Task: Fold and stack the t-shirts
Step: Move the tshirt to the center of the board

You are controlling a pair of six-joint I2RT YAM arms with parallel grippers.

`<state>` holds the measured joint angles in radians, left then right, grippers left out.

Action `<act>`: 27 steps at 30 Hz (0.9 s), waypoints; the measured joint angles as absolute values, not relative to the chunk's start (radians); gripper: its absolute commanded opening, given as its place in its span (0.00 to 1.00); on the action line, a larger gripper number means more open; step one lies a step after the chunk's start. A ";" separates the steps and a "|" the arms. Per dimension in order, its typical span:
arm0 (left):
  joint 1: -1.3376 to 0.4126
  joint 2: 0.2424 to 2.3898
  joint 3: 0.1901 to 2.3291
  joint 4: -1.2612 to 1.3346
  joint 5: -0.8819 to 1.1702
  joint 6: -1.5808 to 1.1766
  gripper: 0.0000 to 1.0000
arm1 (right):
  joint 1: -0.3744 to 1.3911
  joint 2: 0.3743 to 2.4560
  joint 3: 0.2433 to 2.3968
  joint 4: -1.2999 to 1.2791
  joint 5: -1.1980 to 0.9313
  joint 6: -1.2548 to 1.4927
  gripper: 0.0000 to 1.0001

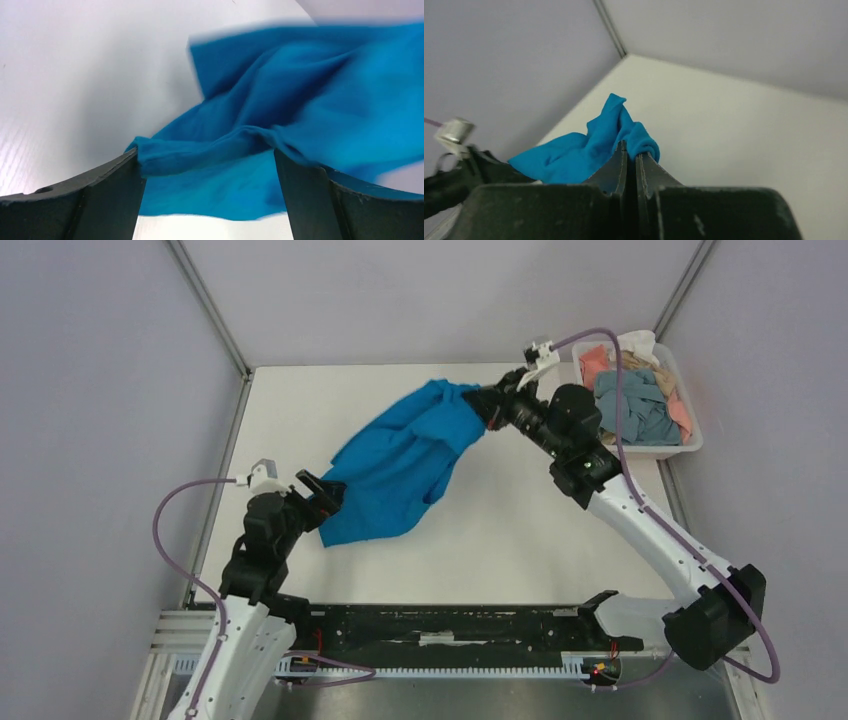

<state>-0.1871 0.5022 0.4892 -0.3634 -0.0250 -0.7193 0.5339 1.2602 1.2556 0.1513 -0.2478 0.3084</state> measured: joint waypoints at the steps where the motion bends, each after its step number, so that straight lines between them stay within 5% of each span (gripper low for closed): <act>1: -0.187 0.479 0.487 -0.383 -0.031 -0.741 0.98 | 0.520 1.235 1.148 0.162 -0.205 0.335 0.01; 3: -0.187 0.434 0.468 -0.397 -0.043 -0.783 0.98 | 0.480 1.220 0.983 0.169 -0.151 0.382 0.11; 6: -0.187 0.377 0.404 -0.395 -0.043 -0.834 0.98 | 0.380 1.254 0.780 0.167 -0.089 0.443 0.62; 7: -0.187 0.380 0.384 -0.396 -0.036 -0.847 0.98 | 0.336 1.285 0.731 0.157 -0.073 0.462 0.89; 8: -0.187 0.394 0.366 -0.399 -0.021 -0.857 0.98 | 0.291 1.321 0.699 0.142 -0.062 0.473 0.98; 15: -0.196 0.620 0.355 -0.412 0.068 -0.866 0.98 | 0.184 1.359 0.684 0.026 0.071 0.429 0.98; 22: -0.349 0.775 0.362 -0.443 0.019 -0.866 0.96 | 0.192 0.963 0.500 0.173 0.155 0.392 0.98; 27: -0.430 0.875 0.364 -0.427 -0.042 -0.866 0.84 | 0.192 0.816 0.307 0.243 0.136 0.397 0.98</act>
<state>-0.4305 0.8753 0.3645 -0.4274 -0.0418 -0.8661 0.1917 0.8162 0.3065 0.2428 0.1364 0.3969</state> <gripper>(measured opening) 0.916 0.979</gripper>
